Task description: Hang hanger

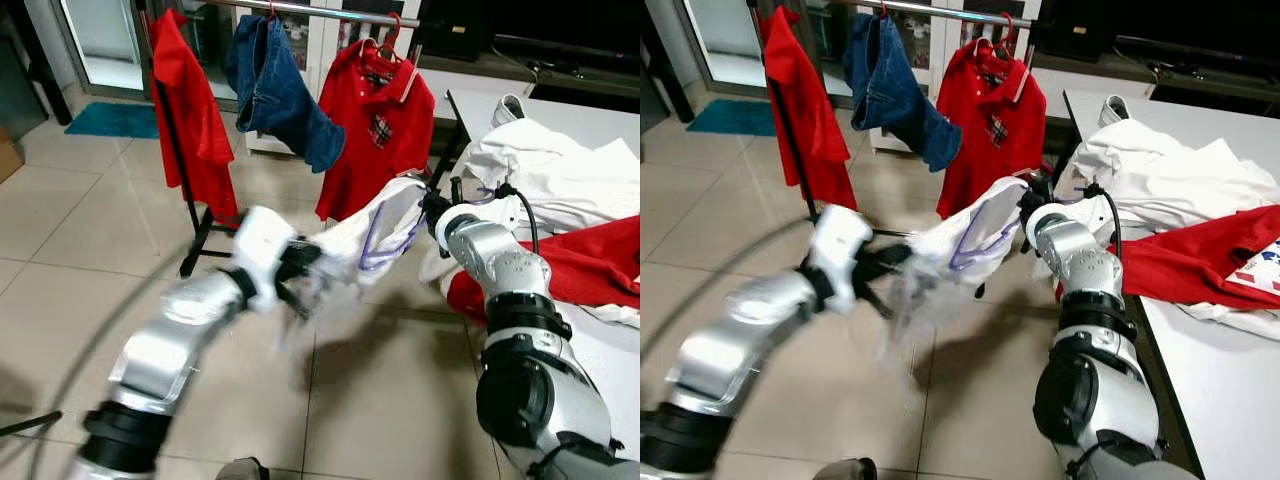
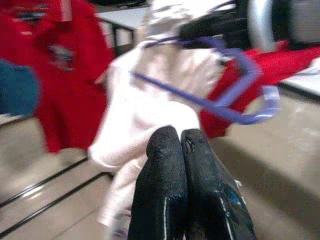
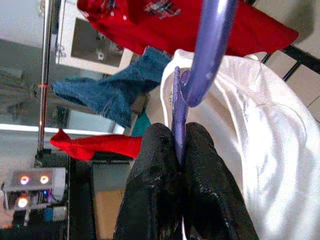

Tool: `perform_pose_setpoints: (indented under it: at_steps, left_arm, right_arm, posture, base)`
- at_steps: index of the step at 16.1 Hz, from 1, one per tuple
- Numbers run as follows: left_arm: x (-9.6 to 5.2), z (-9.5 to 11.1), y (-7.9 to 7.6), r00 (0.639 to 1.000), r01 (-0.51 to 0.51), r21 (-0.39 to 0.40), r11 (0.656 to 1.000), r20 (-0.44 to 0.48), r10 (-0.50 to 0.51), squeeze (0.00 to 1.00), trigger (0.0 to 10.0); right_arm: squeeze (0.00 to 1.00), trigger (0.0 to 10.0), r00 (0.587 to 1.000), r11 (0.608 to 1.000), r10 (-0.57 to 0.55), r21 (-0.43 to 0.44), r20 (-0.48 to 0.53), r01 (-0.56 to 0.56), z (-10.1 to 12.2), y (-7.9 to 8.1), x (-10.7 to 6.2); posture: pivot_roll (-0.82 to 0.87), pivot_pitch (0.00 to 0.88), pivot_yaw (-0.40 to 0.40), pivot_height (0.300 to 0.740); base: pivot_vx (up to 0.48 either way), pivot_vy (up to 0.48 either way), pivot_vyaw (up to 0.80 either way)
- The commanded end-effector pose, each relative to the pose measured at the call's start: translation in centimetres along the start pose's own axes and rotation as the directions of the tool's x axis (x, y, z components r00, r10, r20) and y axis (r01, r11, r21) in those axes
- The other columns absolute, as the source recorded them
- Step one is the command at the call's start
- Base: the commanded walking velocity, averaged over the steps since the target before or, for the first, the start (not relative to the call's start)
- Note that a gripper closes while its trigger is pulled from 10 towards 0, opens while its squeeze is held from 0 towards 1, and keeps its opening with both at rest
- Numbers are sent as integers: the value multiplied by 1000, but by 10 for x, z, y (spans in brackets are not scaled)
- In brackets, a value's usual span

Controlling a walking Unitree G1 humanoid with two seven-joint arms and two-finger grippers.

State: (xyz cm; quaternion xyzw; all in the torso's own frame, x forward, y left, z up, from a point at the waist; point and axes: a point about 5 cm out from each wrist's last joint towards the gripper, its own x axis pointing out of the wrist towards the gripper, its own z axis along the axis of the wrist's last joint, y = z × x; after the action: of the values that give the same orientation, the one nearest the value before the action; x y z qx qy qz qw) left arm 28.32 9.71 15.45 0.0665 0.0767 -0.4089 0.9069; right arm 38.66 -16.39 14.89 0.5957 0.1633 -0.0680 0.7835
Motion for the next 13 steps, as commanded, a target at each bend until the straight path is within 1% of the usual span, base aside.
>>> perform_pose_setpoints:
  at_steps: [1, 2, 4, 6, 7, 8, 10, 11, 12, 13]
  left_arm:
    - [4, 8, -10, 999, 45, 12, 999, 30, -46, 0, 0]
    - [10, 16, -21, 994, 86, 3, 996, 65, -86, 0, 0]
    - [17, 27, -35, 984, 144, -8, 990, 106, -142, 0, 0]
    - [19, 34, -45, 974, 181, 0, 983, 135, -179, 0, 0]
    - [18, 36, -50, 970, 201, 6, 980, 135, -200, 0, 0]
    - [15, 34, -52, 971, 209, 22, 978, 117, -210, 0, 0]
    - [8, 31, -50, 976, 192, 20, 981, 105, -193, 0, 0]
    - [5, 33, -48, 977, 177, 17, 984, 116, -177, 0, 0]
    - [5, 43, -49, 970, 176, 4, 984, 169, -174, 0, 0]
    - [5, 46, -49, 968, 178, 0, 984, 182, -175, 0, 0]
  right_arm:
    - [0, 10000, 1000, 1000, 11, 6, 22, -11, 4, 6, 1]
    - [0, 10000, 1000, 1000, 1, 7, 22, -1, 1, 5, 2]
    - [0, 10000, 1000, 1000, -13, 9, 24, 13, -3, 4, 5]
    - [0, 10000, 1000, 1000, -19, 0, 25, 19, -4, 4, 6]
    - [0, 10000, 999, 1000, -20, -2, 26, 20, -4, 5, 6]
    - [0, 10000, 999, 1000, -17, 0, 32, 17, -2, 6, 6]
    - [0, 10000, 998, 1000, -14, -9, 55, 15, 6, 7, 6]
    - [0, 10000, 997, 1000, -19, -18, 70, 20, 11, 7, 6]
    - [0, 10000, 997, 1000, -26, -8, 70, 27, 11, 5, 6]
    - [0, 10000, 997, 1000, -28, -9, 69, 28, 10, 5, 6]
  posture:
    - [96, 22, -78, 740]
    - [94, 22, -81, 740]
    - [95, 23, -84, 740]
    - [95, 23, -86, 740]
    - [95, 23, -87, 740]
    - [95, 22, -87, 740]
    - [96, 21, -90, 740]
    - [98, 21, -92, 740]
    - [103, 19, -96, 740]
    - [103, 20, -97, 740]
  base:
    - [0, 0, 0]
    - [0, 0, 0]
    - [0, 0, 0]
    - [0, 0, 0]
    - [0, 0, 0]
    - [0, 0, 0]
    - [0, 0, 0]
    - [0, 0, 0]
    - [0, 0, 0]
    - [0, 0, 0]
